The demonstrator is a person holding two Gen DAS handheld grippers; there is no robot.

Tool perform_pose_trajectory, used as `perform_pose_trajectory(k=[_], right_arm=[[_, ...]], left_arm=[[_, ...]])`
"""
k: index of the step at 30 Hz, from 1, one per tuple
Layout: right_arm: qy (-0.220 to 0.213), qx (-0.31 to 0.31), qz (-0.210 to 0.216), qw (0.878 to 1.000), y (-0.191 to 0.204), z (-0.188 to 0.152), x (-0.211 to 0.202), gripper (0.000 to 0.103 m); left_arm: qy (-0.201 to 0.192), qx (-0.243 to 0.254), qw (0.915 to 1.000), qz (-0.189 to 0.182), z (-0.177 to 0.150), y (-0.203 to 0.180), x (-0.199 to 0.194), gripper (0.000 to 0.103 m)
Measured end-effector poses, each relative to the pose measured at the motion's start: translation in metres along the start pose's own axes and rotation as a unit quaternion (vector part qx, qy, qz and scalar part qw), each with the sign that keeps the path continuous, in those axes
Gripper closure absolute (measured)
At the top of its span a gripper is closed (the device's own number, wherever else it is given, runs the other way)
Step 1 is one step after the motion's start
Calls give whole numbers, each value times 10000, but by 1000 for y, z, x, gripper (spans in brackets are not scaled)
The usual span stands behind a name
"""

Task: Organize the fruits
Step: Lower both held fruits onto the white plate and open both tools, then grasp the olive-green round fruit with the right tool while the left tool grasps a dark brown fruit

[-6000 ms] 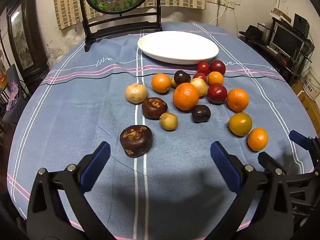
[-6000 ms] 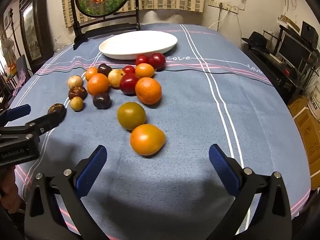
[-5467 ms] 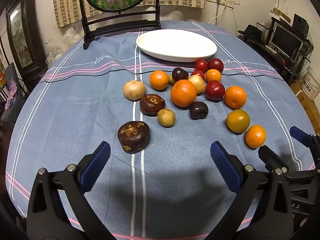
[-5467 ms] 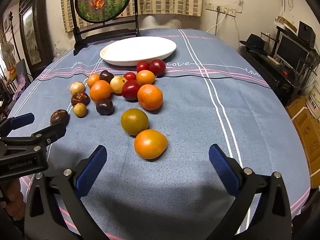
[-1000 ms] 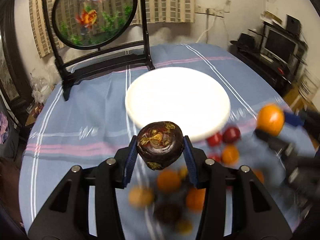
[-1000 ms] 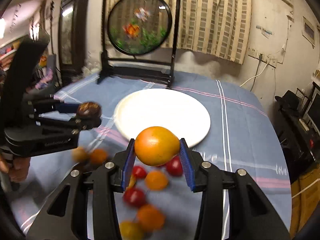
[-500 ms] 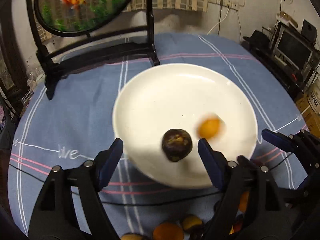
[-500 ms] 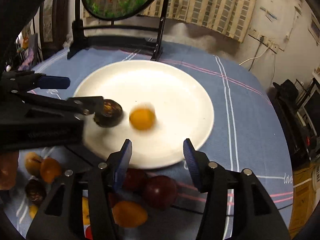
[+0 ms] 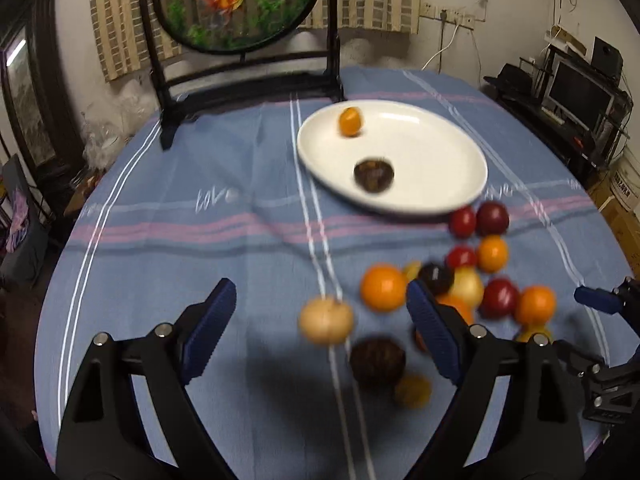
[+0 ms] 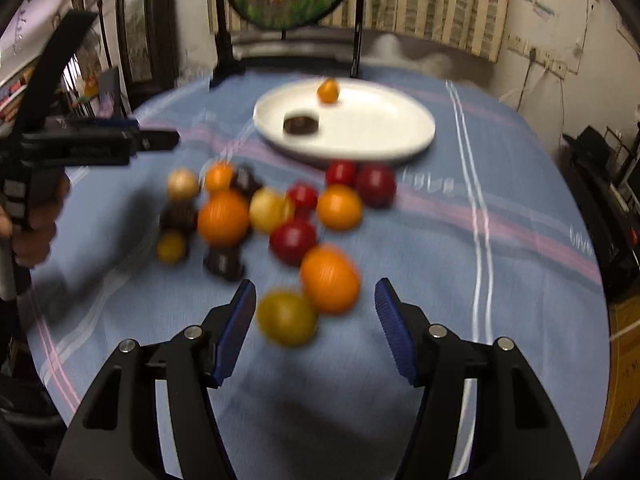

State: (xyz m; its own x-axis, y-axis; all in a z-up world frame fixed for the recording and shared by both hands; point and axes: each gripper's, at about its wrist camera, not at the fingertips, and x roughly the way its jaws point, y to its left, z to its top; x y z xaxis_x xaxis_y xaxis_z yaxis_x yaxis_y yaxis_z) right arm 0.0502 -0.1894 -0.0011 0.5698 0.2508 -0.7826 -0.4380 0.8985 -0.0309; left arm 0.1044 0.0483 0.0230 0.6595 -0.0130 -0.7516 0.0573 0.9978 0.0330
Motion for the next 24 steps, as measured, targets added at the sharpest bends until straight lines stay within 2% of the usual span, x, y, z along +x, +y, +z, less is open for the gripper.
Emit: perform_pose_trajectory(k=[4,9,11,12,13,15,19,24], right_arm=[[92,132,-9,9999,9,-14,6,40],[300,338,-50,9990,13,-8,30,41],[282,324,-320,9986,14,-6,35,48],[261,396,-281,9985,14,-6,35,52],[267,477,-146,9984,11,-6,34,62],[285,592,97,9978,9,-9,30,62],[164,627,165,9978,8,-20,18,62],[3,619,274,9977,9,-27,4,62]], left_arm=[[182,69,9998,-23,-24,-2,-3,15],[247,24,9996,-117,-42,-2,-8,15],[328,10,9994,-135,-45,-1,-5,15],[359,8,9993,-137,-45,-2,-4,15],[395,9,9991,-165,-46,-2,-2,15],[468,25,9987,-192,-48,-4,3,15],[743,-56,9968,-290,-49,-6,19,19],[795,-138,9959,-413,-41,-16,20,21]])
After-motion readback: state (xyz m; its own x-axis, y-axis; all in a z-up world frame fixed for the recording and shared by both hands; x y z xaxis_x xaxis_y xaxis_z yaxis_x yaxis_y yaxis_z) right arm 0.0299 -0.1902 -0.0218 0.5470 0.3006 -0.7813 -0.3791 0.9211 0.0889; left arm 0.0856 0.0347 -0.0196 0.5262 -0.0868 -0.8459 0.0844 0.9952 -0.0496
